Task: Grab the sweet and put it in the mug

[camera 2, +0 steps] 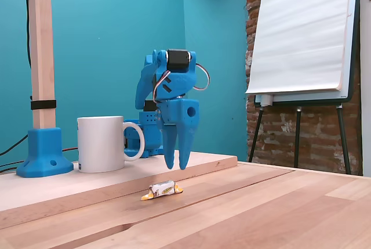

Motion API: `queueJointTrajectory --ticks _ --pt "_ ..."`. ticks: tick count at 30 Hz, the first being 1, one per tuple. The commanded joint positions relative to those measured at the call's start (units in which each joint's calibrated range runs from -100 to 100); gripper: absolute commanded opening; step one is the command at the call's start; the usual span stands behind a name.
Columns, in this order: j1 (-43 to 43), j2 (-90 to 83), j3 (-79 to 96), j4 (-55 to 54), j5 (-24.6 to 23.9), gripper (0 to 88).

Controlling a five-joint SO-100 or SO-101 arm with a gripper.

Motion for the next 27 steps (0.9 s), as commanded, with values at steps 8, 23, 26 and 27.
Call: queueJointTrajectory --ticks 8,23,26,27 --pt "0.6 -1.3 1.0 0.9 -1.5 18.9" --pt "3.0 -1.2 1.7 -4.9 -1.6 18.9" --pt "3.2 -1.1 2.0 -4.9 -1.4 18.9" --pt "3.3 -1.1 2.0 -4.9 -1.3 18.9"
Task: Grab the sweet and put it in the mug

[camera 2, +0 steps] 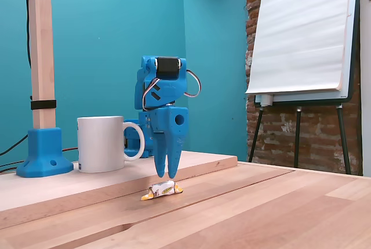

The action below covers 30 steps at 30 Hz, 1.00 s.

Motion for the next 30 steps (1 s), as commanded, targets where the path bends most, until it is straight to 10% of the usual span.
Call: queueJointTrajectory --ticks 1,30 --pt "0.8 -1.2 -0.4 -0.5 -1.2 18.9" --pt "0.9 -0.3 4.5 -8.7 -1.4 17.9"
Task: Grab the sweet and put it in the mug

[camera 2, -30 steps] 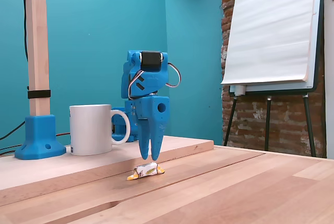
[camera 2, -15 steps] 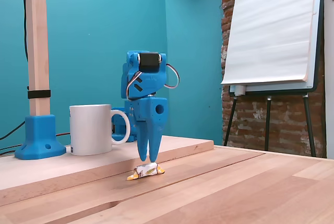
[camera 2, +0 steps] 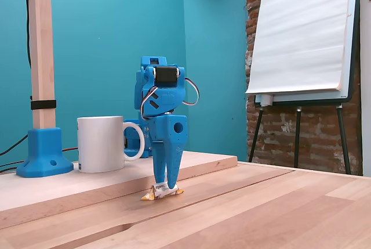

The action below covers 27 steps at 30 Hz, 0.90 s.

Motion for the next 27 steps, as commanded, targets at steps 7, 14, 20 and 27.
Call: queueJointTrajectory --ticks 7,14,20,27 --pt "0.4 -1.4 0.7 -0.2 -1.0 17.9" --pt "0.4 -1.2 0.7 -0.3 -1.0 17.8" --pt "0.5 -1.0 0.7 -0.6 -0.9 17.8" --pt "0.5 -0.9 0.7 -1.1 -0.9 17.8"
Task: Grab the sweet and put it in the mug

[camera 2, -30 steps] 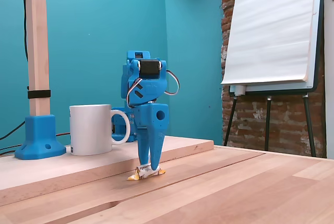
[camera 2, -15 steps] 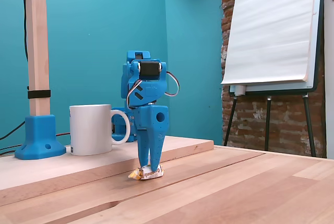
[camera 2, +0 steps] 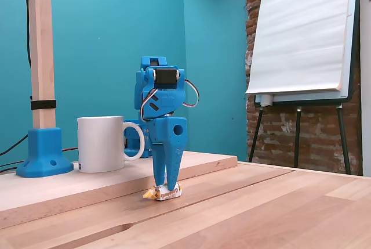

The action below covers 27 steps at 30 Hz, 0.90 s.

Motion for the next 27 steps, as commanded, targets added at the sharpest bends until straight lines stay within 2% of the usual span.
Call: queueJointTrajectory --ticks 1,27 --pt "0.5 -0.9 -0.4 -0.5 -0.9 17.8" --pt "0.5 -0.6 -0.4 -0.7 -0.9 16.6"
